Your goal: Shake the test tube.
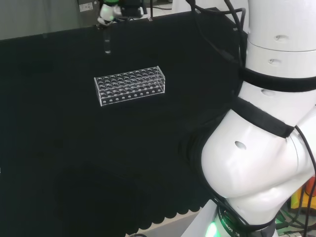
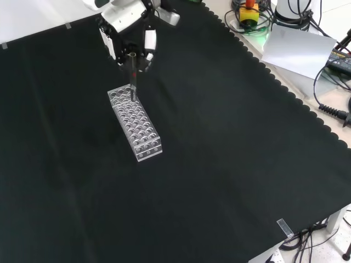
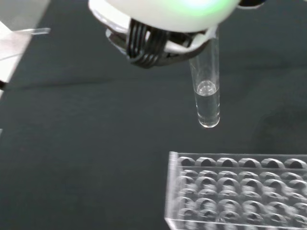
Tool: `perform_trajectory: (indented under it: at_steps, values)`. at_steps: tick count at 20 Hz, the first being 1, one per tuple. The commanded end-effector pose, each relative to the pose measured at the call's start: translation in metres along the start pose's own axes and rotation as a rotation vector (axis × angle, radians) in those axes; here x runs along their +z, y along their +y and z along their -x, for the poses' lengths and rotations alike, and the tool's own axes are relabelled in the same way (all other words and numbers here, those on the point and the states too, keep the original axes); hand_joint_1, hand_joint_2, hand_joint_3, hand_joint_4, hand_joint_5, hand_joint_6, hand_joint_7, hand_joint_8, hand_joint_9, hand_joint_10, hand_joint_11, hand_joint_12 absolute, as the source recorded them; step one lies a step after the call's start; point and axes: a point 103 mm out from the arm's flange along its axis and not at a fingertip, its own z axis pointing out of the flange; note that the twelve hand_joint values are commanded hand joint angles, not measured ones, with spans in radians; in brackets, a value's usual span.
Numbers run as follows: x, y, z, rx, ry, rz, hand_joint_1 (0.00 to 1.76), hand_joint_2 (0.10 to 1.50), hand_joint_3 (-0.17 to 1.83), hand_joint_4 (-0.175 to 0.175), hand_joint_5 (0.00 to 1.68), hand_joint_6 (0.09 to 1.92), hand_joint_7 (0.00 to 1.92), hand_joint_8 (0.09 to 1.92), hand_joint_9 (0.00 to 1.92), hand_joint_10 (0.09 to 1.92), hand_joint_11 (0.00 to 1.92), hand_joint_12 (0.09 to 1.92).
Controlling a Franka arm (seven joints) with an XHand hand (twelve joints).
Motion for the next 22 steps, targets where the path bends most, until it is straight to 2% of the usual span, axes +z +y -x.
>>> perform_trajectory:
  at_steps: [1,2,4,8,13,22]
  values:
    - [-0.005,0.001,-0.052,-0.095,0.03,-0.002,1.23,0.66,0.6,-0.175,1.36,0.48,1.77,0.44,1.71,0.74,1.36,0.81]
    - [-0.006,0.002,-0.063,-0.11,0.02,-0.008,1.23,0.66,0.6,-0.175,1.36,0.48,1.77,0.44,1.71,0.74,1.36,0.81]
    - [-0.007,0.0,-0.07,-0.124,0.015,-0.004,1.23,0.66,0.6,-0.175,1.36,0.48,1.77,0.44,1.71,0.74,1.36,0.81]
    - [-0.008,-0.004,-0.058,-0.094,0.004,0.001,1.23,0.66,0.6,-0.175,1.36,0.49,1.76,0.44,1.71,0.75,1.36,0.81]
    - [-0.01,-0.014,-0.009,-0.003,-0.015,0.008,1.23,0.66,0.61,-0.175,1.36,0.49,1.76,0.45,1.71,0.75,1.36,0.81]
    - [-0.012,-0.044,0.103,0.216,-0.082,-0.008,1.23,0.66,0.61,-0.175,1.35,0.49,1.76,0.45,1.71,0.75,1.36,0.81]
